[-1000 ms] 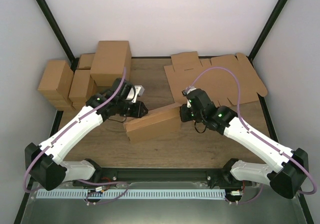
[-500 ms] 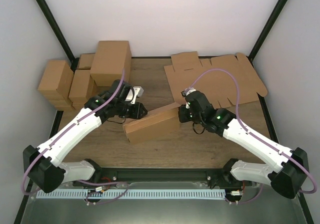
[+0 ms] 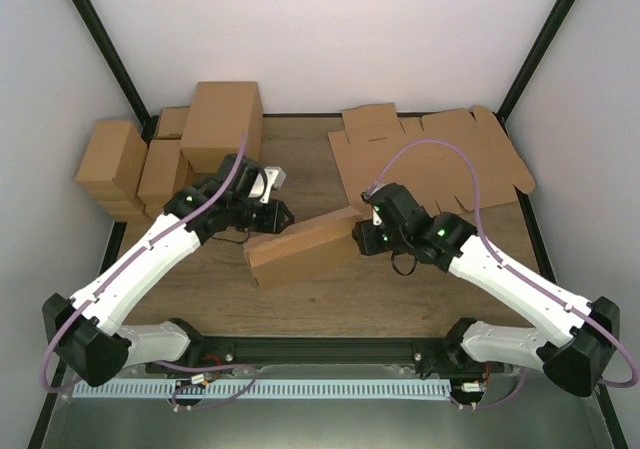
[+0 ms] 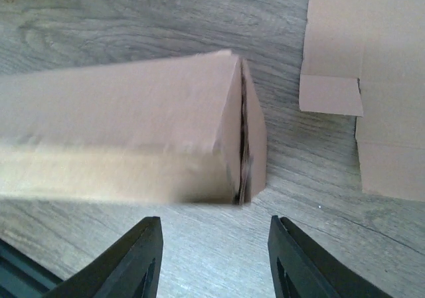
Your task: Fold the paper box
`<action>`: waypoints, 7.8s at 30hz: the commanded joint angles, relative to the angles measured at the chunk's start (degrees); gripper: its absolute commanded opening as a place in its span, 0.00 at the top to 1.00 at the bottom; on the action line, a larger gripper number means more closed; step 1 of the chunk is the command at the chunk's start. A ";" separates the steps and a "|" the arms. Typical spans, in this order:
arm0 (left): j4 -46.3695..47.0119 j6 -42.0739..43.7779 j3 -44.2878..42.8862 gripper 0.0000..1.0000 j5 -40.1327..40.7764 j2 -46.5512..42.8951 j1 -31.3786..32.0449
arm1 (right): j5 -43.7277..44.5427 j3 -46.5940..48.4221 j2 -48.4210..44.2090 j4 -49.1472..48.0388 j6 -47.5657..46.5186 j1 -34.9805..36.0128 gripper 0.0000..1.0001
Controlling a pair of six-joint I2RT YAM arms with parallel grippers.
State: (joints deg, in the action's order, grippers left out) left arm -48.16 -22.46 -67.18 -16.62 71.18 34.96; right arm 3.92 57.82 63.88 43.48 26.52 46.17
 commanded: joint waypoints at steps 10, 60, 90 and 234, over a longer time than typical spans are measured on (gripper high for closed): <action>-0.75 -2.82 -7.53 0.91 0.22 -6.77 -0.07 | -8.06 15.20 -0.28 2.03 -7.91 -2.09 0.62; 19.07 -11.67 27.98 0.96 -30.92 -20.70 -13.43 | -73.40 11.51 23.17 -18.14 -9.82 -22.62 0.99; 15.16 -11.15 17.48 0.96 -31.06 -18.78 -13.72 | -70.43 -5.95 24.08 -28.44 -8.44 -22.86 0.99; 28.89 -43.53 59.68 0.00 -14.08 -39.48 -19.13 | -62.11 -1.48 46.52 -45.95 -7.22 -30.49 0.69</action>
State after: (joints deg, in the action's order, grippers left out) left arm -19.81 -70.37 -6.15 -29.85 26.02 15.84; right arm -56.31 54.17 108.40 0.19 18.59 17.23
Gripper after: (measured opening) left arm 0.999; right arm 0.359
